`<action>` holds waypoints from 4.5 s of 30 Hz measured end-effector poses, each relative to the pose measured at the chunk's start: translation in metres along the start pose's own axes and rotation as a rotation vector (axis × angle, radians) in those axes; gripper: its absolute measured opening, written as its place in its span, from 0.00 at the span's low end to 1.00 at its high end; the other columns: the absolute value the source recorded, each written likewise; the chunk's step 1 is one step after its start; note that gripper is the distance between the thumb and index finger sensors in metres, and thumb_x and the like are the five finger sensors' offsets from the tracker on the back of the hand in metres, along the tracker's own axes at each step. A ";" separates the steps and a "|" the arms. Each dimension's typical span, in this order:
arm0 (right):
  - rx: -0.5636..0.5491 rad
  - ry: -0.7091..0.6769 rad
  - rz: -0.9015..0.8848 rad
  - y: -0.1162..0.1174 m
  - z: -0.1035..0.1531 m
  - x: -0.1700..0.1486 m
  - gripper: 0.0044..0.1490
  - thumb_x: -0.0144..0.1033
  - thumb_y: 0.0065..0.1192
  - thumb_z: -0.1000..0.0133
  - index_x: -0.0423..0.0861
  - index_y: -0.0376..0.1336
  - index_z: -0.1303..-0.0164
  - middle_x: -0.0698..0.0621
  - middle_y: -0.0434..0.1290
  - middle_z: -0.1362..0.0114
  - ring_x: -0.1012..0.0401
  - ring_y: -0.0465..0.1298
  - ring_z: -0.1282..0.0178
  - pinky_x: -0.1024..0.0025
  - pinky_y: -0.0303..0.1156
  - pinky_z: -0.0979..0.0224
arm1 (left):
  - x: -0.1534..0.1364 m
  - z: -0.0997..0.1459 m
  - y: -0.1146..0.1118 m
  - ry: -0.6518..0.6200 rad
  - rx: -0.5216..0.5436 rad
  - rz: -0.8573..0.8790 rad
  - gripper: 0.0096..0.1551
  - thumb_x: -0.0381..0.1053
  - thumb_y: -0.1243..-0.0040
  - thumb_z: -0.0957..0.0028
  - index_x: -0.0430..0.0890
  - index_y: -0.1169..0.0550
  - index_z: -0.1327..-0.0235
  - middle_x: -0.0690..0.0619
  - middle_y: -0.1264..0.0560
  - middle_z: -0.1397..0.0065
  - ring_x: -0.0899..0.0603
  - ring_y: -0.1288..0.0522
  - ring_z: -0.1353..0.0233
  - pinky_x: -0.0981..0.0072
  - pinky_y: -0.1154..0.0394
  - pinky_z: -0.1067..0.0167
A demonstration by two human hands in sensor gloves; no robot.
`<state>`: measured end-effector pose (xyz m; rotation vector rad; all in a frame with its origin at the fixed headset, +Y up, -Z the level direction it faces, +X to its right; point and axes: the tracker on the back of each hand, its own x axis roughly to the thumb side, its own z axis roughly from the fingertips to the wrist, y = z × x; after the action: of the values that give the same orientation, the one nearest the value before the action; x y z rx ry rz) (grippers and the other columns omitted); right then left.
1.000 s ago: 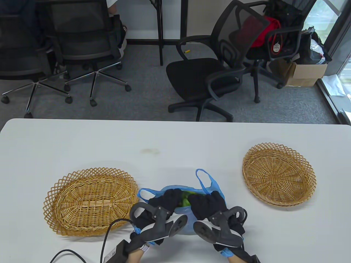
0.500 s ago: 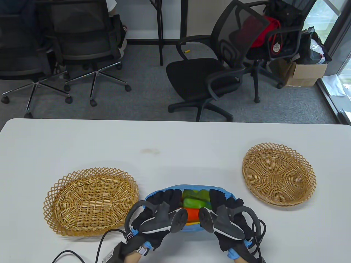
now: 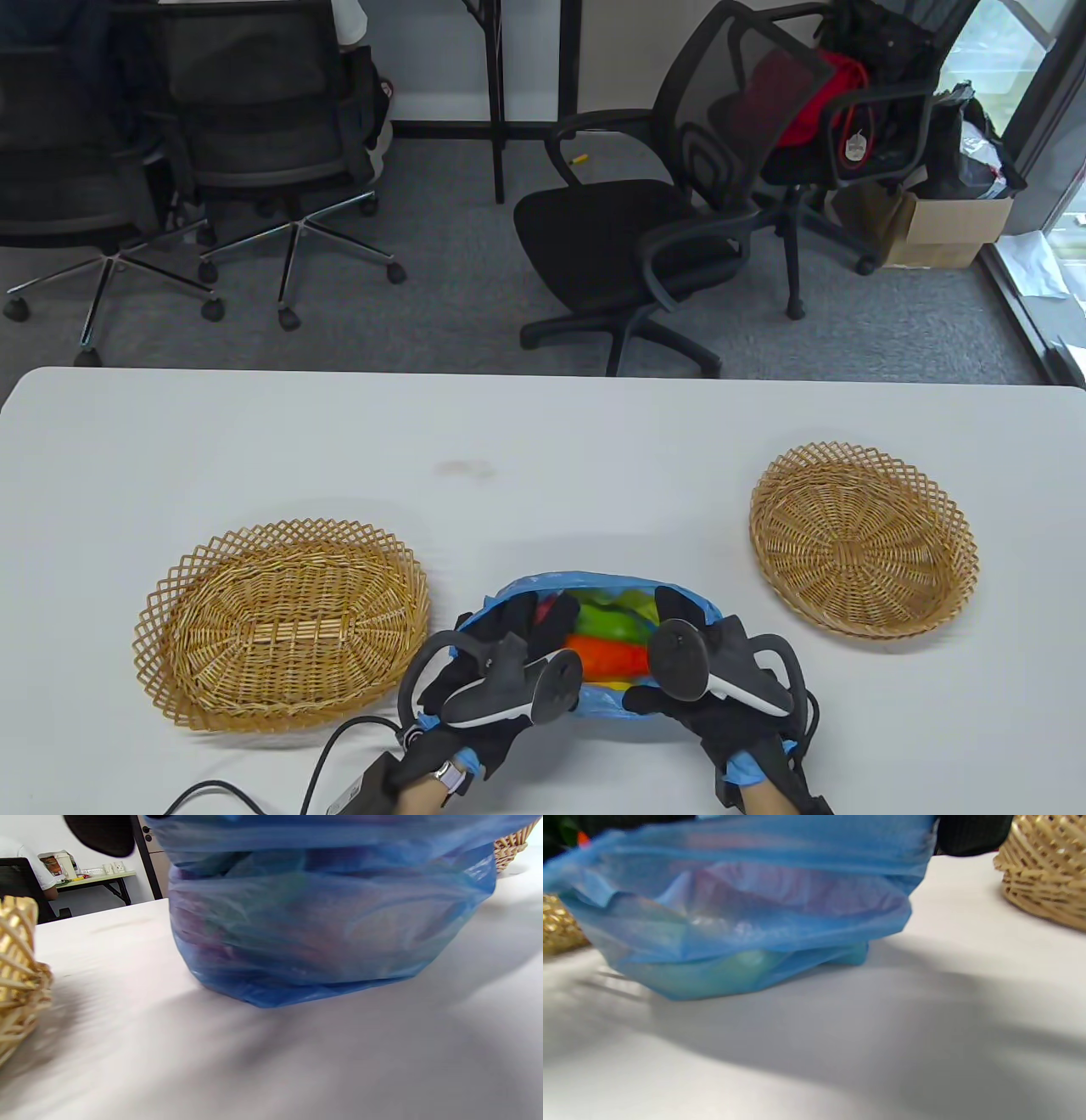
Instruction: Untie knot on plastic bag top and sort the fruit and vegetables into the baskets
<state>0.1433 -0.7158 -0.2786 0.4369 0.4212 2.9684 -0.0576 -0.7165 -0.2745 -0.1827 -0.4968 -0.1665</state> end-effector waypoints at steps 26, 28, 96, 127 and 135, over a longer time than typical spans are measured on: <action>-0.417 0.115 -0.500 0.003 0.006 -0.057 0.35 0.26 0.47 0.36 0.30 0.48 0.19 0.29 0.62 0.23 0.42 0.75 0.35 0.41 0.70 0.33 | -0.020 0.000 -0.010 -0.037 0.341 0.228 0.44 0.67 0.39 0.54 0.58 0.37 0.23 0.58 0.27 0.27 0.39 0.29 0.21 0.26 0.34 0.29; -0.428 0.097 -0.606 0.005 0.006 -0.060 0.35 0.28 0.45 0.36 0.30 0.49 0.19 0.29 0.64 0.24 0.41 0.75 0.35 0.41 0.70 0.33 | -0.035 0.001 -0.009 -0.035 0.342 0.346 0.44 0.67 0.39 0.54 0.58 0.37 0.23 0.58 0.27 0.27 0.38 0.28 0.22 0.28 0.32 0.29; -0.482 0.081 -0.704 0.008 0.008 -0.058 0.35 0.34 0.45 0.34 0.29 0.52 0.20 0.28 0.69 0.29 0.42 0.77 0.39 0.40 0.71 0.36 | -0.258 0.100 -0.049 0.735 -0.178 0.665 0.44 0.52 0.40 0.41 0.52 0.45 0.12 0.32 0.48 0.11 0.19 0.51 0.17 0.22 0.50 0.26; -0.493 0.060 -0.697 0.008 0.006 -0.056 0.36 0.34 0.45 0.34 0.29 0.52 0.20 0.28 0.69 0.29 0.42 0.77 0.39 0.41 0.71 0.36 | 0.014 0.007 0.085 -0.148 0.207 0.319 0.26 0.53 0.44 0.39 0.51 0.24 0.28 0.51 0.21 0.30 0.40 0.20 0.31 0.45 0.25 0.34; -0.497 0.053 -0.700 0.008 0.007 -0.056 0.35 0.34 0.45 0.34 0.29 0.52 0.20 0.28 0.69 0.29 0.42 0.77 0.39 0.40 0.71 0.36 | 0.031 -0.044 0.061 -0.008 0.130 0.069 0.36 0.53 0.44 0.40 0.50 0.35 0.17 0.45 0.33 0.16 0.31 0.32 0.20 0.35 0.33 0.26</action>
<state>0.1981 -0.7298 -0.2852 0.1134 -0.1483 2.2806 0.0015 -0.6705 -0.3050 -0.0729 -0.5068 -0.0653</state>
